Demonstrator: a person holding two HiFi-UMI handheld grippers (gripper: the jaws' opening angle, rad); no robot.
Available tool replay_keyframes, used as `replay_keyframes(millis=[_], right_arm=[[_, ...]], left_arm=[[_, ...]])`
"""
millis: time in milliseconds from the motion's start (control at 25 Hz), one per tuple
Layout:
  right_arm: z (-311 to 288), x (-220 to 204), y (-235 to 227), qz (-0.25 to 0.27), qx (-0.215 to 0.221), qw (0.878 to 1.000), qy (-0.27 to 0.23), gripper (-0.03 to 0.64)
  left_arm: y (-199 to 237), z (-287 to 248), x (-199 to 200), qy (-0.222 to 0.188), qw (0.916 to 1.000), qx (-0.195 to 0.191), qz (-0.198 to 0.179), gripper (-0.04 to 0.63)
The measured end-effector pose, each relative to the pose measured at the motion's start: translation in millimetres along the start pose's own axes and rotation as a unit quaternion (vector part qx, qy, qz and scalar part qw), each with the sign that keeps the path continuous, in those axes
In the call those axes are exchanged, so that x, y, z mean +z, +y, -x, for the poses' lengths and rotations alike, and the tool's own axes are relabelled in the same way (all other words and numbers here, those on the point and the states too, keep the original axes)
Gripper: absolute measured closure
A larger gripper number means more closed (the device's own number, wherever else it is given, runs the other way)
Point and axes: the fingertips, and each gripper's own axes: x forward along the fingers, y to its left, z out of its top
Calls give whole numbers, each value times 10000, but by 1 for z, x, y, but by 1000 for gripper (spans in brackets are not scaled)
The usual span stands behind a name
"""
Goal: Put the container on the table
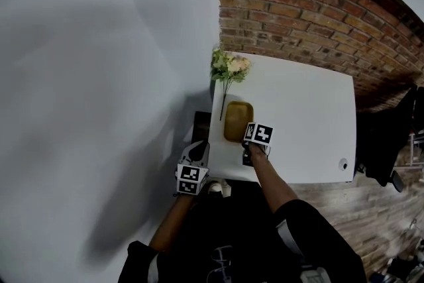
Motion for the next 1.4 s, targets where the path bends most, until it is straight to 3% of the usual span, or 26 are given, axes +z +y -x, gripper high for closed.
replay_keyframes(millis=[760,1000,1400], right_arm=[[-20,-4,8,117,-8,9998,129,588],[-10,2,12,116,76,9999,-80,586],[42,-4,4,609,0,9954,-741,586]], left_arm=[[13,0,-10,78,9998,125,139,568],[11,2,-3,-24,9999,56,97,568],[-14,13,-1,-114,9995,-252,-130,568]])
